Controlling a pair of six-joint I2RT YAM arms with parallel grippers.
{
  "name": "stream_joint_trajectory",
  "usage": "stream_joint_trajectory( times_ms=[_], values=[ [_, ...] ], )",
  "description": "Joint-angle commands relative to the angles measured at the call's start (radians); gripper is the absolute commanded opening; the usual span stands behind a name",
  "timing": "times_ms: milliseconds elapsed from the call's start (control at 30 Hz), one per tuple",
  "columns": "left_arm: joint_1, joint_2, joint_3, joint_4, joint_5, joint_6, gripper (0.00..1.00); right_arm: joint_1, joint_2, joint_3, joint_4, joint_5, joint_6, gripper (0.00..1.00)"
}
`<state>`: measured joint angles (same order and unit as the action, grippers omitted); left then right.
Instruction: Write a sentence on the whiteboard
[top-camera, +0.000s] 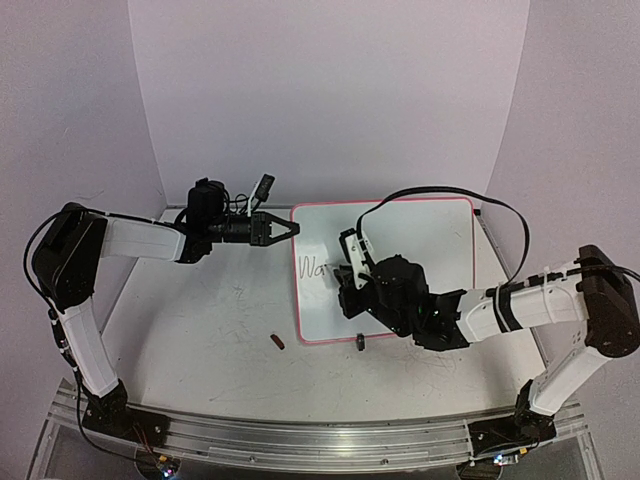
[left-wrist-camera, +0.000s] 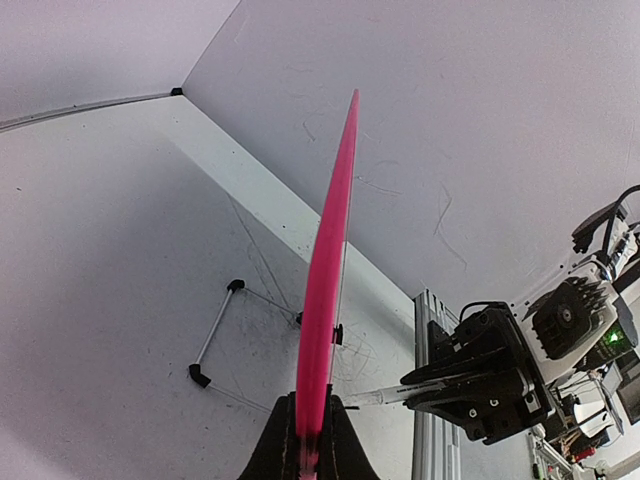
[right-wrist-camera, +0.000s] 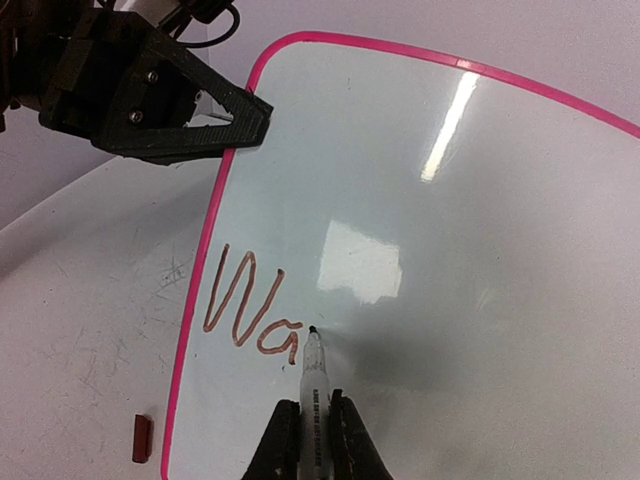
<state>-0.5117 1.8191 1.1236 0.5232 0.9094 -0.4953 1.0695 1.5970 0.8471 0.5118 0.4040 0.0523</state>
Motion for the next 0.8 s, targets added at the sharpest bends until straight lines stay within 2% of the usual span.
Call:
stream_joint_trajectory(
  times_ms=[0,767],
  values=[
    [-0.016,-0.021,0.007,-0.026,0.0,-0.02,0.0,-0.005,0.006,0.029,-0.018,0.052,0.005,0.0],
    [-0.016,-0.025,0.005,-0.026,-0.001,-0.02,0.0,0.021,-0.031,-0.028,-0.082,0.034,0.068,0.0]
  ],
)
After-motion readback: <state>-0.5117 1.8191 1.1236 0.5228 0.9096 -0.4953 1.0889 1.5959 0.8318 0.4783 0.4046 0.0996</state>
